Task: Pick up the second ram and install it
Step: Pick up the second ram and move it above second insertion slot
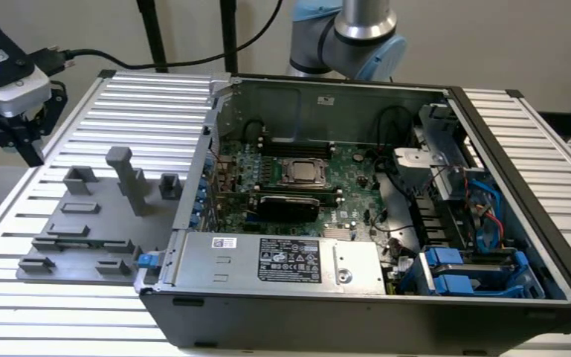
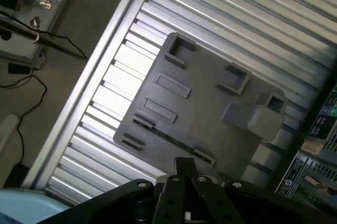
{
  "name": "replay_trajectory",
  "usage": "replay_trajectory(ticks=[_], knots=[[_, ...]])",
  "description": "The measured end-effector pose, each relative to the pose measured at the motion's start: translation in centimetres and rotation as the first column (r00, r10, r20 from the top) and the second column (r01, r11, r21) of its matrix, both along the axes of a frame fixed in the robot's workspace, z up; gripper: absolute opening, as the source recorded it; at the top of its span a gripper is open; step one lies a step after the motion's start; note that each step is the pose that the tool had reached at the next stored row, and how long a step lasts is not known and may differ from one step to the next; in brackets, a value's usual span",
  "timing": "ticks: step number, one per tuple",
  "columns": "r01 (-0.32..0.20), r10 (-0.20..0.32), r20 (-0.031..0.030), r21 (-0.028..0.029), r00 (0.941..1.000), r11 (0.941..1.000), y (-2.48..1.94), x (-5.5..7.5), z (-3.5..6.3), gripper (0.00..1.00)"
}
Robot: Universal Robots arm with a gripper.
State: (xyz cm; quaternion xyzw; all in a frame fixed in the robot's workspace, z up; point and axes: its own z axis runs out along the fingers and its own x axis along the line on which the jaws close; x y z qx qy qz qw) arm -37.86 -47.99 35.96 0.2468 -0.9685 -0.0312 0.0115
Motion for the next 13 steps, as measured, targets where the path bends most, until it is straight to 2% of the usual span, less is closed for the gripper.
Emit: replay_trajectory(ticks=[3,6,9,13], knots=[[-0.054,0.054,0.0018,0.0035,0.9986,0.9986,0.0,0.0,-0.18,0.11],[-0.105,0.105,0.0041,0.0068,0.9945,0.9944,0.0,0.0,-0.35,0.11],[-0.155,0.155,0.0075,0.0105,0.9879,0.9879,0.0,0.0,-0.56,0.11],[-0.22,0.22,0.0122,0.0158,0.9755,0.9754,0.0,0.0,-0.83,0.11]])
